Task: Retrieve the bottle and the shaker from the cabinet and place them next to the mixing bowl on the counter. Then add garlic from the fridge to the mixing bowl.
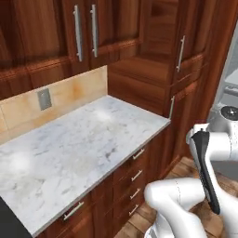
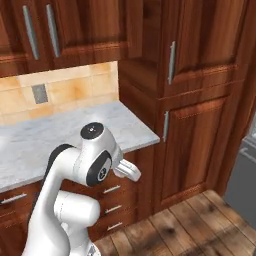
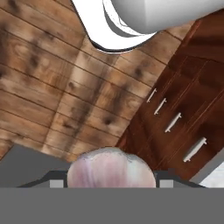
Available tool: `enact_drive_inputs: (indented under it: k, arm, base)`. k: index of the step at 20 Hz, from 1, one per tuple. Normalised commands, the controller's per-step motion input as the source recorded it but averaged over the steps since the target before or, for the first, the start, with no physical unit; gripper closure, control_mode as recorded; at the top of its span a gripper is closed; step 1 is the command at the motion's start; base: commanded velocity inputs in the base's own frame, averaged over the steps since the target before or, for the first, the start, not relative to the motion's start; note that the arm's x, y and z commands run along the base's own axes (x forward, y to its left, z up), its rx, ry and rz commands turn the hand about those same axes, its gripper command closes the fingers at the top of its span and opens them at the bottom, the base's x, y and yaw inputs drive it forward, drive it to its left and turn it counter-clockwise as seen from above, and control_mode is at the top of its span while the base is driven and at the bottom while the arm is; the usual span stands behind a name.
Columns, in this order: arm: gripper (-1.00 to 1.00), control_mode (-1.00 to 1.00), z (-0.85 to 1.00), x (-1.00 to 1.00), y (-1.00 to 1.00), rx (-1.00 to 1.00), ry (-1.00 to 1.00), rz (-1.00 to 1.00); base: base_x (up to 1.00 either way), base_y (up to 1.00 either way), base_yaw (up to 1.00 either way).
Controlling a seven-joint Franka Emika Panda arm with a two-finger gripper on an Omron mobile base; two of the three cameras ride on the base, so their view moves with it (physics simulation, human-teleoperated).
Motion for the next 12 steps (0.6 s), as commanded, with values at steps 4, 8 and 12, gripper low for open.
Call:
enact_drive_inputs:
  k: [4, 8, 12]
  arm:
    - [1.0, 1.0, 0.0, 0.0, 0.0, 0.0, 0.0, 0.0]
    - [1.0, 1.0, 0.0, 0.0, 0.0, 0.0, 0.0, 0.0]
    - [1.0, 1.0, 0.0, 0.0, 0.0, 0.0, 0.0, 0.0]
  base:
    - [-1.0, 0.0, 0.65]
    - [-1.0, 0.0, 0.66]
    - [-1.0, 0.33, 0.65]
